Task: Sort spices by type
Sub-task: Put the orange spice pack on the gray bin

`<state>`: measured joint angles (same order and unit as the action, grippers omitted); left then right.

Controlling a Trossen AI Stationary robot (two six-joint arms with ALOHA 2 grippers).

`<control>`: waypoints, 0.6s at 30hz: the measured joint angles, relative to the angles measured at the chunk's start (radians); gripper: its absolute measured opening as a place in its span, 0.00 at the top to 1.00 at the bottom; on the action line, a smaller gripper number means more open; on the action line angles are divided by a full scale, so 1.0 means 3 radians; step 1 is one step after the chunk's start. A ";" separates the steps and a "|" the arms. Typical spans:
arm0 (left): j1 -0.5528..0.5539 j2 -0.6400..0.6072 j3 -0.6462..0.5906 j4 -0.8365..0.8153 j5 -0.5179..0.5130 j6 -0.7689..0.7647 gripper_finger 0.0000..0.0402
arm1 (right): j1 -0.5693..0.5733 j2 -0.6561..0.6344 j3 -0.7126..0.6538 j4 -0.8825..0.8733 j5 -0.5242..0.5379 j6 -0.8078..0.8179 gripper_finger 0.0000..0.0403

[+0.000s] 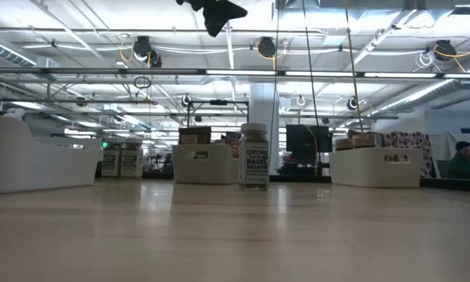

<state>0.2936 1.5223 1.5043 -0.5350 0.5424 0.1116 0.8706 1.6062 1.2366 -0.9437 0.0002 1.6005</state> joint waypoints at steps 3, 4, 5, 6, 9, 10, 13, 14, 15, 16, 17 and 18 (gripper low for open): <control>-0.0029 0.0015 -0.0017 -0.0077 0.0110 0.0172 0.55 | -0.0022 0.0000 0.0000 -0.0005 0.0023 -0.0039 1.00; -0.0043 0.0017 -0.0048 -0.0069 0.0167 0.0186 0.55 | -0.0027 0.0000 0.0000 -0.0006 0.0043 -0.0046 1.00; -0.0056 0.0018 -0.0081 -0.0047 0.0222 0.0187 0.55 | -0.0028 0.0000 0.0000 -0.0007 0.0092 -0.0047 1.00; -0.0076 0.0019 -0.0118 -0.0003 0.0261 0.0187 0.55 | -0.0038 -0.0003 0.0000 -0.0004 0.0153 -0.0045 1.00; -0.0126 0.0019 -0.0262 0.0148 0.0316 0.0210 0.55 | -0.0065 -0.0019 0.0000 0.0007 0.0253 -0.0041 1.00; -0.0145 0.0020 -0.0328 0.0254 0.0321 0.0204 0.55 | -0.0081 -0.0019 0.0000 0.0028 0.0256 -0.0058 1.00; -0.0214 0.0020 -0.0522 0.0569 0.0396 0.0121 0.55 | -0.0113 -0.0030 0.0000 0.0107 0.0242 -0.0146 1.00; -0.0247 0.0022 -0.0589 0.0700 0.0415 0.0091 0.55 | -0.0114 -0.0045 0.0000 0.0151 0.0246 -0.0171 1.00; -0.0289 0.0034 -0.0656 0.0822 0.0442 0.0081 0.55 | -0.0114 -0.0065 0.0000 0.0180 0.0251 -0.0181 1.00; -0.0338 0.0058 -0.0713 0.0912 0.0459 0.0064 0.55 | -0.0113 -0.0093 0.0000 0.0183 0.0264 -0.0180 1.00; -0.0386 0.0078 -0.0769 0.0991 0.0458 0.0043 0.55 | -0.0111 -0.0120 0.0000 0.0172 0.0277 -0.0178 1.00; -0.0437 0.0114 -0.0834 0.1081 0.0458 0.0016 0.55 | -0.0111 -0.0146 0.0000 0.0164 0.0282 -0.0182 1.00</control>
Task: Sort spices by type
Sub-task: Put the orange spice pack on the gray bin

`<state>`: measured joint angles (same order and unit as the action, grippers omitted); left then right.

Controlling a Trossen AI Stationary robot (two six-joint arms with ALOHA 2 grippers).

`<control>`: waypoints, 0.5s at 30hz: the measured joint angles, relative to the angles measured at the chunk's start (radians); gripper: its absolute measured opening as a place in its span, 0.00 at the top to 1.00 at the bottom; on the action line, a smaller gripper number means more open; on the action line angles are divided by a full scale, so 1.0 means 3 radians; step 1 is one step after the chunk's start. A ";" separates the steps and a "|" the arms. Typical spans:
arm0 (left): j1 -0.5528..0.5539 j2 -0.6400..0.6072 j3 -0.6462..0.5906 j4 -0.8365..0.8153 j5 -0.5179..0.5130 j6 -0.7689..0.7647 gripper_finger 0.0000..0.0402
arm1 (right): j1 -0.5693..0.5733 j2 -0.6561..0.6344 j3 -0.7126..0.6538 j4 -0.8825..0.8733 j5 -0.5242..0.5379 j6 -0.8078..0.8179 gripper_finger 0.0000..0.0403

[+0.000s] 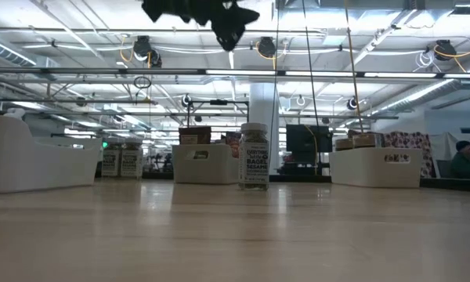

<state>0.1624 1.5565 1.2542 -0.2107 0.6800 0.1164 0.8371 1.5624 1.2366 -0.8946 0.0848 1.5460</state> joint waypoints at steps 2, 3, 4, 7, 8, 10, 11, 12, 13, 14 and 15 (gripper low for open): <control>-0.0112 0.0104 -0.0097 0.0257 -0.0003 -0.0051 0.55 | 0.0000 -0.0044 0.0000 -0.0033 0.0023 -0.0039 1.00; -0.0167 0.0160 -0.0123 0.0344 -0.0013 -0.0094 0.55 | -0.0001 -0.0057 0.0000 -0.0064 0.0047 -0.0059 1.00; -0.0221 0.0224 -0.0130 0.0412 -0.0018 -0.0163 0.55 | -0.0007 -0.0065 0.0000 -0.0082 0.0060 -0.0073 1.00; -0.0392 0.0416 -0.0130 0.0760 -0.0077 -0.0433 0.55 | -0.0023 -0.0074 0.0000 -0.0093 -0.0004 -0.0211 1.00; -0.0446 0.0457 -0.0131 0.0877 -0.0094 -0.0528 0.55 | -0.0025 -0.0074 0.0000 -0.0102 -0.0048 -0.0296 1.00; -0.0545 0.0506 -0.0131 0.1106 -0.0150 -0.0702 0.55 | -0.0037 -0.0074 0.0000 -0.0176 -0.0103 -0.0471 1.00; -0.0593 0.0509 -0.0130 0.1199 -0.0231 -0.0796 0.55 | -0.0039 -0.0074 0.0000 -0.0241 -0.0111 -0.0537 1.00; -0.0645 0.0510 -0.0130 0.1269 -0.0331 -0.0903 0.55 | -0.0038 -0.0082 0.0000 -0.0299 -0.0102 -0.0596 1.00; -0.0696 0.0510 -0.0117 0.1303 -0.0453 -0.0990 0.55 | -0.0038 -0.0099 0.0000 -0.0357 -0.0047 -0.0671 1.00; -0.0755 0.0513 -0.0083 0.1297 -0.0585 -0.1059 0.55 | -0.0037 -0.0117 0.0000 -0.0416 0.0052 -0.0770 1.00; -0.0817 0.0516 -0.0035 0.1260 -0.0735 -0.1133 0.55 | -0.0038 -0.0135 0.0000 -0.0492 0.0177 -0.0876 1.00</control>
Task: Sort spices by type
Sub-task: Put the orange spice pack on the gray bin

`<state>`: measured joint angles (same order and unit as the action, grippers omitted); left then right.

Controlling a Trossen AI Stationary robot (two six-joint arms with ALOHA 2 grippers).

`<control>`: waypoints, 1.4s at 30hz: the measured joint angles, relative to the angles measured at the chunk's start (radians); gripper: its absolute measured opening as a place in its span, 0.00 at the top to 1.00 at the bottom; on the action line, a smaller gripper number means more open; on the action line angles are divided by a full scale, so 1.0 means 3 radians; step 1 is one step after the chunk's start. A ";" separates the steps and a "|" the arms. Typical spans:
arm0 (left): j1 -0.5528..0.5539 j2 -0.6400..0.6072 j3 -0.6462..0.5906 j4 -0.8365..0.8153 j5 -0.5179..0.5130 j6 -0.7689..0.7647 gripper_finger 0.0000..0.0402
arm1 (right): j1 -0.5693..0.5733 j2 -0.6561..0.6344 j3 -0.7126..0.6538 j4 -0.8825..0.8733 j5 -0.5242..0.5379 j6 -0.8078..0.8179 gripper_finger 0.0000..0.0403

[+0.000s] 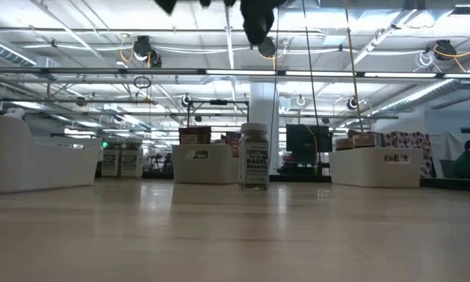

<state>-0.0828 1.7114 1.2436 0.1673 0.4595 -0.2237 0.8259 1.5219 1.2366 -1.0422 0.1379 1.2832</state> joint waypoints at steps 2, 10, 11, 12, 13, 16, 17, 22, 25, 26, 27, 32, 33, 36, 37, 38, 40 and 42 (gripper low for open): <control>-0.0142 0.0000 0.0125 -0.0102 -0.0357 -0.0265 0.55 | 0.0009 -0.0040 0.0000 -0.0192 0.0253 -0.0243 1.00; -0.0925 0.0103 0.0559 -0.0255 -0.2083 -0.0725 0.55 | -0.0068 -0.0438 -0.0001 -0.0525 0.0697 -0.0840 1.00; -0.1001 0.0154 0.0612 -0.0248 -0.2208 -0.0770 0.55 | -0.0068 -0.0504 -0.0001 -0.0527 0.0733 -0.0822 1.00; -0.1073 0.0210 0.0667 -0.0222 -0.2320 -0.0814 0.55 | -0.0059 -0.0574 0.0000 -0.0526 0.0803 -0.0785 1.00; -0.1144 0.0266 0.0716 -0.0228 -0.2415 -0.0862 0.55 | -0.0045 -0.0635 0.0000 -0.0529 0.0901 -0.0741 1.00; -0.1303 0.0525 0.0942 -0.0233 -0.2615 -0.0894 0.55 | 0.0002 -0.0803 0.0000 -0.0531 0.1265 -0.0635 1.00; -0.1340 0.0622 0.1039 -0.0255 -0.2654 -0.0891 0.55 | 0.0011 -0.0850 0.0000 -0.0532 0.1357 -0.0609 1.00; -0.1410 0.1083 0.1643 -0.0567 -0.2709 -0.0855 0.55 | 0.0028 -0.0921 0.0000 -0.0532 0.1460 -0.0566 1.00; -0.1402 0.1325 0.1927 -0.0812 -0.2711 -0.0767 0.55 | 0.0050 -0.0921 0.0000 -0.0520 0.1461 -0.0566 1.00; -0.1393 0.1402 0.2002 -0.0804 -0.2695 -0.0730 0.55 | 0.0050 -0.0918 0.0000 -0.0508 0.1471 -0.0578 1.00; -0.1387 0.1474 0.2073 -0.0772 -0.2654 -0.0698 0.55 | 0.0050 -0.0912 0.0000 -0.0499 0.1480 -0.0579 1.00; -0.1361 0.1695 0.2201 -0.0746 -0.2493 -0.0542 0.55 | 0.0090 -0.0911 0.0000 -0.0501 0.1614 -0.0563 1.00; -0.1360 0.1749 0.2196 -0.0752 -0.2492 -0.0543 0.55 | 0.0098 -0.0911 0.0000 -0.0491 0.1664 -0.0554 1.00; -0.1352 0.1860 0.2189 -0.0703 -0.2496 -0.0542 0.55 | 0.0115 -0.0911 0.0000 -0.0493 0.1776 -0.0486 1.00; -0.1352 0.1891 0.2188 -0.0608 -0.2503 -0.0543 0.55 | 0.0121 -0.0911 0.0000 -0.0494 0.1797 -0.0480 1.00; -0.1352 0.1909 0.2192 -0.0530 -0.2505 -0.0543 0.55 | 0.0131 -0.0911 0.0000 -0.0493 0.1808 -0.0477 1.00; -0.1352 0.1922 0.2194 -0.0500 -0.2530 -0.0530 0.55 | 0.0135 -0.0909 0.0000 -0.0493 0.1808 -0.0476 1.00; -0.1352 0.1979 0.2196 -0.0489 -0.2583 -0.0533 0.55 | 0.0137 -0.0911 0.0000 -0.0492 0.1811 -0.0476 1.00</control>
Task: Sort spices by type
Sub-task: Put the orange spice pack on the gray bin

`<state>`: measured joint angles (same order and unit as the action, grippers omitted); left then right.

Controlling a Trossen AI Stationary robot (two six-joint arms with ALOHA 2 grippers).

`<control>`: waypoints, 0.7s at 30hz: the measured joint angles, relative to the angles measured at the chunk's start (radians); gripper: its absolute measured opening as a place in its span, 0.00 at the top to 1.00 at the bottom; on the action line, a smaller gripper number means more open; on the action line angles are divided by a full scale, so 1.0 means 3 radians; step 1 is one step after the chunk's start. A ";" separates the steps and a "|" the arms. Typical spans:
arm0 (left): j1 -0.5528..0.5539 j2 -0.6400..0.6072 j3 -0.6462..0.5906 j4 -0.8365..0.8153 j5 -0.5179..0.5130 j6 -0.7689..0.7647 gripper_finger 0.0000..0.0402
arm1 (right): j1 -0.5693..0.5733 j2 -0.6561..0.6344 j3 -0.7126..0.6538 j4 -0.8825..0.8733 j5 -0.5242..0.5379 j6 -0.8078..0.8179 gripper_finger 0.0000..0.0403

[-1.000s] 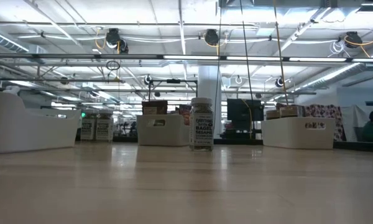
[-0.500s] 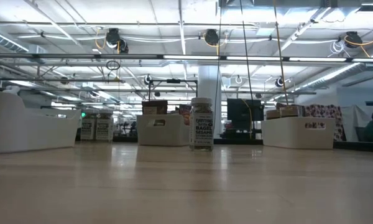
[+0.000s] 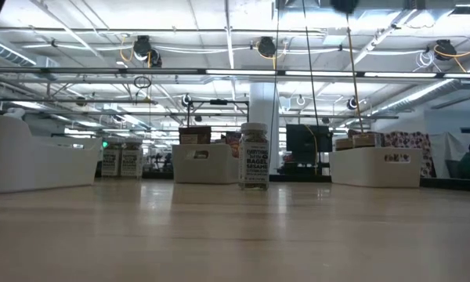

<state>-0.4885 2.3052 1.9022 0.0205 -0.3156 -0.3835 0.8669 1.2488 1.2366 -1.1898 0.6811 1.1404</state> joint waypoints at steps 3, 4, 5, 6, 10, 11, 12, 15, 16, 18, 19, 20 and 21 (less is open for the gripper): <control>0.0000 0.0046 -0.0008 -0.0042 -0.0033 0.0010 0.55 | 0.0000 0.0001 0.0000 0.0007 0.0001 0.0000 1.00; 0.0004 0.0063 -0.0007 -0.0007 -0.0043 -0.0001 0.55 | 0.0000 0.0001 0.0000 0.0007 0.0003 0.0000 1.00; 0.0008 0.0072 -0.0001 0.0012 -0.0052 -0.0002 0.55 | 0.0000 0.0001 0.0000 0.0009 0.0003 0.0000 1.00; 0.0008 0.0082 -0.0001 0.0014 -0.0051 -0.0004 0.55 | 0.0000 0.0001 0.0000 0.0011 0.0002 0.0000 1.00; 0.0008 0.0183 -0.0003 0.0063 -0.0022 -0.0011 0.55 | -0.0001 0.0001 0.0000 0.0011 0.0003 0.0000 1.00; 0.0008 0.0192 -0.0007 0.0057 -0.0015 -0.0011 0.55 | -0.0001 0.0001 0.0000 0.0007 0.0003 0.0000 1.00; 0.0008 0.0205 -0.0008 0.0069 -0.0013 -0.0021 0.55 | -0.0001 0.0001 0.0000 -0.0003 0.0003 0.0000 1.00; 0.0008 0.0207 -0.0003 0.0068 0.0006 -0.0092 0.55 | -0.0004 0.0001 0.0000 -0.0038 0.0002 0.0000 1.00; 0.0009 0.0219 -0.0003 0.0051 0.0014 -0.0093 0.55 | -0.0004 0.0001 0.0000 -0.0054 0.0003 0.0000 1.00; 0.0015 0.0258 -0.0002 0.0056 0.0014 -0.0094 0.55 | -0.0004 0.0001 0.0000 -0.0082 0.0007 0.0000 1.00; 0.0018 0.0271 -0.0003 0.0033 0.0014 -0.0094 0.55 | -0.0004 0.0001 0.0000 -0.0089 0.0008 0.0000 1.00; 0.0025 0.0280 -0.0004 0.0034 0.0027 -0.0097 0.55 | -0.0004 0.0001 0.0000 -0.0108 0.0011 0.0000 1.00; 0.0037 0.0302 -0.0003 0.0055 0.0055 -0.0101 0.55 | -0.0004 0.0001 0.0000 -0.0127 0.0015 0.0000 1.00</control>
<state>-0.4774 2.3958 1.9012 0.0371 -0.2991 -0.4138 0.8658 1.2491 1.2366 -1.2279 0.6857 1.1404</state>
